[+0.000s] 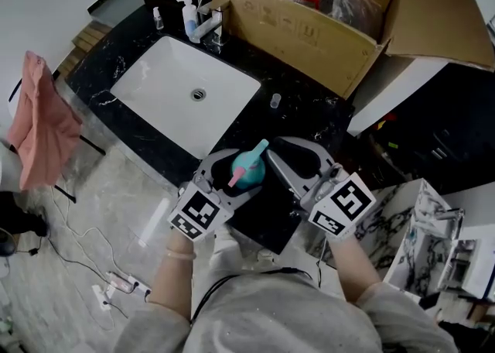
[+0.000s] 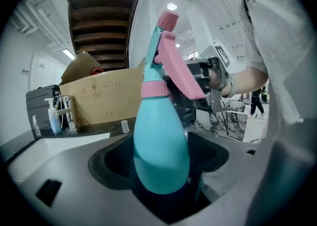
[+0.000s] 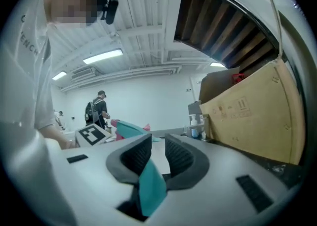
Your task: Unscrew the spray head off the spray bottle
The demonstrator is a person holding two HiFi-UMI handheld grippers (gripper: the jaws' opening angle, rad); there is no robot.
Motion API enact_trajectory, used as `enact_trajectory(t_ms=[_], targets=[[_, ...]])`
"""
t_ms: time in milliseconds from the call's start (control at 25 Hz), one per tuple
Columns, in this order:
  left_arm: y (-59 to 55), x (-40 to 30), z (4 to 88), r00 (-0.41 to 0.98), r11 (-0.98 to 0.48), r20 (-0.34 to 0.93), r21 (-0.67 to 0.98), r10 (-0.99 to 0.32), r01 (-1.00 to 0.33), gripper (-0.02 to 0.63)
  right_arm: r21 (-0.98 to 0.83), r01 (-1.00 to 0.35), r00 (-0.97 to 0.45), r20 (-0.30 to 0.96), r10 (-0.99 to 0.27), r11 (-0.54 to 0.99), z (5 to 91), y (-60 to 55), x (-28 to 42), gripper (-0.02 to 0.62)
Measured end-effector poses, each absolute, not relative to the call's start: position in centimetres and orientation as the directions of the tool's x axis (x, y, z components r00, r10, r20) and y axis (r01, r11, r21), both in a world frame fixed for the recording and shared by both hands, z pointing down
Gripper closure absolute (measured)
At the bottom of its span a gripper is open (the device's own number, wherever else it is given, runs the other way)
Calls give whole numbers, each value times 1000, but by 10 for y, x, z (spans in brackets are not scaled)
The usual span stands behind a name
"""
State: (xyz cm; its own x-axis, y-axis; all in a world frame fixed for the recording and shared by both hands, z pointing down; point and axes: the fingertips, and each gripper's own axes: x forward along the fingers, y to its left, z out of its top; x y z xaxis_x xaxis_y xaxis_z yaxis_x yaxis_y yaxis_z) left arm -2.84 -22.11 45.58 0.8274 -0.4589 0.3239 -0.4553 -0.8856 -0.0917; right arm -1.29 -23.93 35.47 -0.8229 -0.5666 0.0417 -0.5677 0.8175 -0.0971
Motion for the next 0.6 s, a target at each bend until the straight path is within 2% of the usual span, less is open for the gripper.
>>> enact_trajectory(t_ms=[80,120,160,200,240,360,440,600], targets=[[-221,-28,456,828,-885,323,-91,-459,-456,259,-103,-437,-897,-13,-441,893,349,-214,-22,481],[-222,-28,456,827,-885,323,-93,-460,-456,259,-117,-369,-927,-29,-374,922,348,-202,-29,440],[-222,-29,456,827,-885,323,-94,-461,-456,259,-130,-326,-943,-29,-332,936,350,-194,-36,366],[-222,-29,456,826,-884,323,-94,-463,-458,259,-138,-313,-948,-21,-318,940,352,-190,-44,289],[-222,-29,456,824,-883,323,-94,-465,-461,259,-143,-318,-946,-16,-323,937,354,-190,-50,249],[-221,-29,456,822,-881,325,-95,-468,-464,259,-147,-356,-931,-26,-363,923,352,-194,-66,212],[-221,-29,456,821,-880,327,-95,-469,-465,259,-98,-394,-918,-9,-397,914,352,-197,-69,238],[-221,-29,457,819,-878,326,-92,-472,-469,259,-85,-457,-889,12,-458,885,361,-207,-39,362]])
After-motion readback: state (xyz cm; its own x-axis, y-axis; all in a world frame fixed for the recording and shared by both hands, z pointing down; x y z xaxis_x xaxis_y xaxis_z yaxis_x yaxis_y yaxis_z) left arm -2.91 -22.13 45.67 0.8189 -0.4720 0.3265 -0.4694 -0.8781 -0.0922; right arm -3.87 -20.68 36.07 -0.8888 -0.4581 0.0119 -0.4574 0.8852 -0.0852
